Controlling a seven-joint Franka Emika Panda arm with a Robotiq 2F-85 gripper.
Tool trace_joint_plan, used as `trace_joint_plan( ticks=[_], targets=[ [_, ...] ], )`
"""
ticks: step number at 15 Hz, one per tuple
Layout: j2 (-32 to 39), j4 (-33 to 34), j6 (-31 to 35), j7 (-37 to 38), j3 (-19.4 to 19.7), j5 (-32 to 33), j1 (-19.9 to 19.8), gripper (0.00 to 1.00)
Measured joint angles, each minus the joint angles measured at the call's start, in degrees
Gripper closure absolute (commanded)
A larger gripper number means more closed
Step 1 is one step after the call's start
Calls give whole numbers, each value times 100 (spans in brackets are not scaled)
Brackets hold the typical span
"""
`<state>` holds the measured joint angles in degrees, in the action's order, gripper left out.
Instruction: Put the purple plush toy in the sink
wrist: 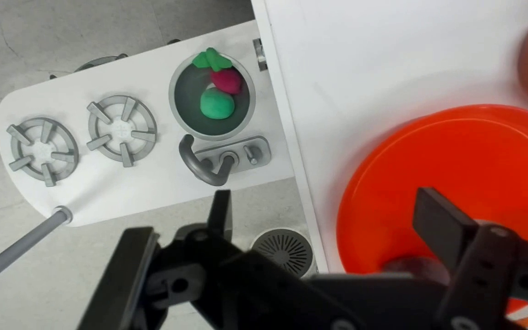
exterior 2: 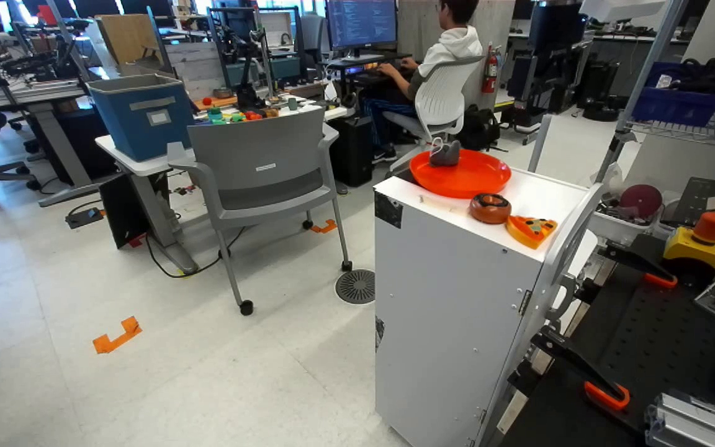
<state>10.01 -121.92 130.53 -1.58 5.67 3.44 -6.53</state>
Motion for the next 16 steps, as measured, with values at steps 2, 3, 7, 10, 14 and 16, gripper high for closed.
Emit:
trace_joint_plan(
  ticks=[2,3,7,10,14,16],
  targets=[
    [-123,-86,1,-43,0,-154,-1,0],
    [-206,-162,3,-43,0,-200,-1,0],
    [-642,-641,110,35,0,-281,-1,0],
    [-910,-962,110,63,0,-277,-1,0],
    [-989,-1059,110,64,0,-276,-1,0],
    [-989,-1059,110,64,0,-276,-1,0]
  ],
)
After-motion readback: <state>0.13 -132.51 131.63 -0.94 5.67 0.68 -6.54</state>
